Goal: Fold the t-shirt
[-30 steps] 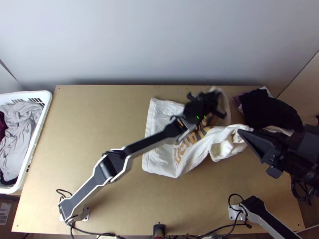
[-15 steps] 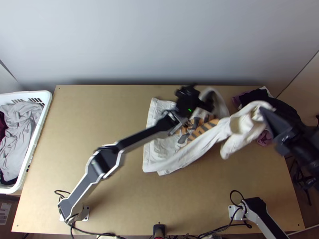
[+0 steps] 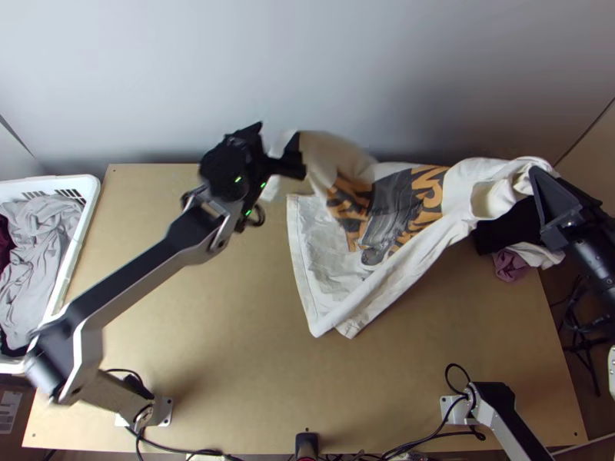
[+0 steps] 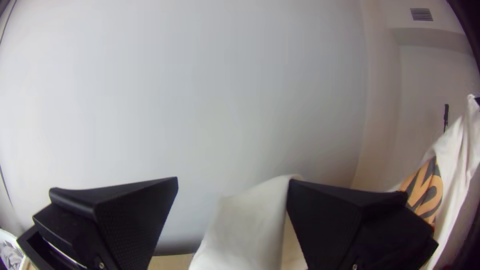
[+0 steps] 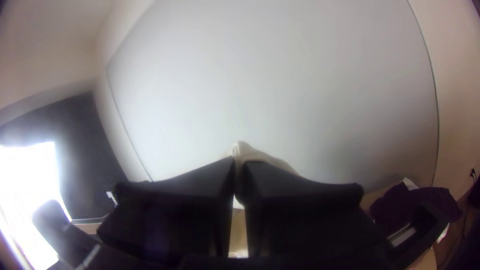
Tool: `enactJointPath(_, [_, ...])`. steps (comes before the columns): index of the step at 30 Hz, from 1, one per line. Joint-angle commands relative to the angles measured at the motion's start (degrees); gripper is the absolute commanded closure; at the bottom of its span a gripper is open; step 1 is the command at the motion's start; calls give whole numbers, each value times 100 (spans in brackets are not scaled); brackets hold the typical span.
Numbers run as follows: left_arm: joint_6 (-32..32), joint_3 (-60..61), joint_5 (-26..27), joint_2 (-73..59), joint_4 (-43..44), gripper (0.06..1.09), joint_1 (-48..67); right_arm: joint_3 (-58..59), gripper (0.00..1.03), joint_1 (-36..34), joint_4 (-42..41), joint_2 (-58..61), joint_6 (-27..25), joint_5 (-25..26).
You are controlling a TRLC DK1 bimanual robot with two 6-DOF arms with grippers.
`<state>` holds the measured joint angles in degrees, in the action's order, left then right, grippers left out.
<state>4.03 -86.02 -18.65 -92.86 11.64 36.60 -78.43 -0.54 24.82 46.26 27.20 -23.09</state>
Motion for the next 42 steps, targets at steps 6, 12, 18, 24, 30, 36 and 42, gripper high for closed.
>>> enactJointPath(6, [-157,1825,-253,1613,-21,10,981,56,100,625,-47,50,22,630])
enactJointPath(12, [-676,1509,-103,822,427,11,937,-14,100,792,76,-38,40,692])
enactJointPath(18, [-1001,656,213,-321,585,10,822,83,100,809,199,-179,22,710])
enactJointPath(24, [-816,384,301,-742,234,13,902,338,100,836,313,-372,-66,710])
enactJointPath(30, [704,-460,1734,-918,-1797,10,822,707,100,871,304,-469,-22,710])
enactJointPath(36, [1451,-855,3808,-822,-2702,10,515,777,100,915,199,-451,-39,727])
enactJointPath(42, [1100,-469,3948,-13,-3678,10,779,812,100,906,137,-355,-57,815])
